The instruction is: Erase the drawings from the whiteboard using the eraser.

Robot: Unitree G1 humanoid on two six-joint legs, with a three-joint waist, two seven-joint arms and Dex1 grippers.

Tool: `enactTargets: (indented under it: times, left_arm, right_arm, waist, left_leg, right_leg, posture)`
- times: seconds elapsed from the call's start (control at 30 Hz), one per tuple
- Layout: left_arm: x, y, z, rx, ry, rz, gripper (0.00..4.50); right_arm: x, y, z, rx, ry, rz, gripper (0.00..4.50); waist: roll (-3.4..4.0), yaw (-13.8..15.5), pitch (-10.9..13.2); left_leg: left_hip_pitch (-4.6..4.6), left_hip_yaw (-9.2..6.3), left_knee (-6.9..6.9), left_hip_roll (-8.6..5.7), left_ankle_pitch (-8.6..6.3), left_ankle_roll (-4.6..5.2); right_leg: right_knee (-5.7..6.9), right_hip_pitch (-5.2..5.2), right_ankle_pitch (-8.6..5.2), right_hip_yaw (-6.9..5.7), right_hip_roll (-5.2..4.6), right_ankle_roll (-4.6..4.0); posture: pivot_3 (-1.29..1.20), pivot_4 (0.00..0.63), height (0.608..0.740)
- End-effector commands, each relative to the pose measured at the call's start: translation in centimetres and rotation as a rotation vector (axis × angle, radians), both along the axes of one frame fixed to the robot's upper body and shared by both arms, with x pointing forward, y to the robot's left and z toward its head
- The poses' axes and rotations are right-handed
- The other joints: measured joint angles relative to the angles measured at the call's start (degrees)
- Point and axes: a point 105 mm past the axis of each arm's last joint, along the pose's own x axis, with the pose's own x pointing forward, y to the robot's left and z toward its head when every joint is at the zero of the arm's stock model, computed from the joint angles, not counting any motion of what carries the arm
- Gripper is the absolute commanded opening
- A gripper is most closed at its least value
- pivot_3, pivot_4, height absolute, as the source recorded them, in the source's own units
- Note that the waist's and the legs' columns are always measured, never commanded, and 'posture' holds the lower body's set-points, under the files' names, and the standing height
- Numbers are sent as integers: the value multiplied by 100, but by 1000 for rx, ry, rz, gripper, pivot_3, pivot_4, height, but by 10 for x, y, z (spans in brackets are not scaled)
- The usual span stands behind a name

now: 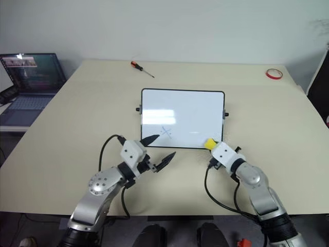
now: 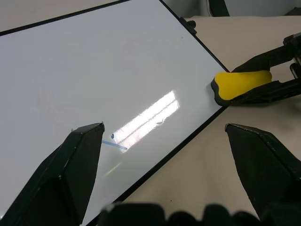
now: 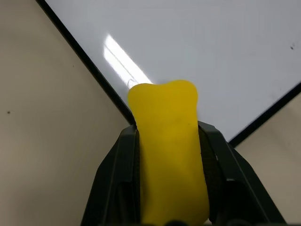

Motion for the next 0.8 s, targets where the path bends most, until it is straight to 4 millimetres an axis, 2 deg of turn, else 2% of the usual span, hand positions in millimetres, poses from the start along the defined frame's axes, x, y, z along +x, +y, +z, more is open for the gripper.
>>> enactTargets:
  times: [0.03,0.17,0.27,0.33,0.43,0.53,0.67,0.8]
  left_arm:
    - [-3,-4,14,-9,-53,-16,4500]
    - [-5,-2,12,-23,-43,-11,4500]
    - [-8,1,9,-27,-34,3,4500]
    - [-12,5,8,-28,-32,23,4500]
    - [-17,12,6,-32,-27,61,4500]
    - [-22,20,4,-35,-19,101,4500]
    - [-23,29,0,-69,3,168,4500]
    - [-25,20,0,-73,7,144,4500]
  right_arm:
    - [0,-25,-7,5,47,-98,1266]
    - [1,-3,32,306,-56,-63,1266]
    - [-13,8,58,486,-119,24,1266]
    - [-26,6,65,544,-125,37,1266]
    - [-44,-6,61,531,-118,11,1266]
    - [-59,-20,45,464,-79,-20,1266]
    - [-75,-35,13,394,-9,-52,1266]
    - [-71,-32,19,415,-37,-48,1266]
  waist:
    - [0,0,0]
    - [-4,-12,7]
    - [0,-23,11]
    - [1,-23,11]
    - [1,-5,11]
    - [1,4,11]
    - [2,-10,12]
    - [5,-36,13]
  left_leg:
    - [0,0,0,0,0,0]
    - [-2,-2,-1,1,0,0]
    - [-11,-1,-7,3,0,0]
    - [-26,-1,-10,7,-1,0]
    - [-67,-13,-12,10,-2,-1]
    - [-70,-31,-11,4,-3,-1]
    - [-55,-25,-10,4,-3,0]
    - [-46,0,-8,4,-2,0]
  right_leg:
    - [-1,1,0,0,0,0]
    - [-3,2,0,-1,0,0]
    - [-7,-10,0,1,0,0]
    - [-16,-23,0,1,-1,0]
    - [-26,-53,0,-6,-11,-1]
    - [-31,-52,0,-10,-19,-1]
    - [-25,-43,0,-9,-16,-1]
    - [-18,-42,0,1,-6,-1]
  posture:
    - [0,150,740]
    - [0,150,740]
    - [0,150,740]
    - [0,150,740]
    - [0,150,740]
    - [0,150,740]
    - [0,150,740]
    - [0,150,740]
